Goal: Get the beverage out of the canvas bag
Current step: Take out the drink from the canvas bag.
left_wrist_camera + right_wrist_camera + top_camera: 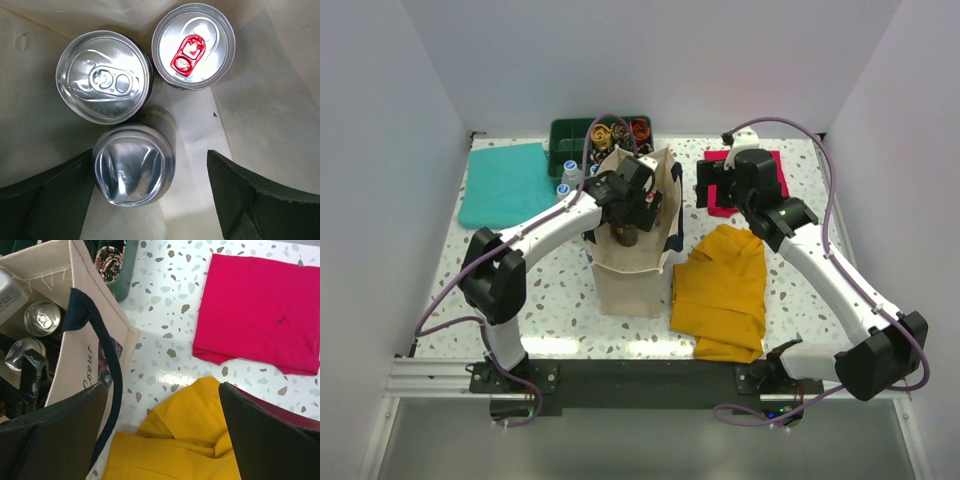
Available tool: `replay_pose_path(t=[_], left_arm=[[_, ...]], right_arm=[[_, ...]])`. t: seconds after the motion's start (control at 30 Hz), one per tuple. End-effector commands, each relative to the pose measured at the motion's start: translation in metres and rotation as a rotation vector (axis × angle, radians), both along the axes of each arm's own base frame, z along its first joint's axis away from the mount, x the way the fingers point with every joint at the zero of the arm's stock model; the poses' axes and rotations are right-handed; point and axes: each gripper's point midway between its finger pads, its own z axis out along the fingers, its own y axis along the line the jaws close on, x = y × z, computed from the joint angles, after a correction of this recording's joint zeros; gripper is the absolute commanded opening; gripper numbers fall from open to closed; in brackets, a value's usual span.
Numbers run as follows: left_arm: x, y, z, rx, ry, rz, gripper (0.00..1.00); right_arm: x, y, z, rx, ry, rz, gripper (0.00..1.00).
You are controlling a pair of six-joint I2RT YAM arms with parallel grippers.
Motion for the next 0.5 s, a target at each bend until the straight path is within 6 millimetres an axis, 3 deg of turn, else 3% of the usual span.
replay_pose_path(t=[0.0, 0.2, 0.27, 0.4, 0.47], left_arm=[[-0.003, 0.01, -0.013, 0.022, 0.033, 0.013, 0.89], [-0.006, 0.011, -0.012, 0.023, 0.038, -0.002, 0.66], [-0.007, 0.01, -0.011, 0.019, 0.038, -0.014, 0.53], [-0.006, 0.009, -0.007, 0.016, 0.03, -0.018, 0.46], [-0.005, 0.007, -0.004, 0.01, 0.025, -0.029, 0.36]], right_arm=[[0.006, -0.004, 0.011, -0.003, -0.033, -0.021, 0.98], [0.007, -0.003, 0.012, 0.0, -0.032, -0.019, 0.98], [0.007, -0.003, 0.01, 0.0, -0.029, -0.018, 0.98], [0.007, -0.002, 0.011, 0.001, -0.03, -0.015, 0.98], [0.008, -0.001, 0.01, 0.003, -0.029, -0.013, 0.98]])
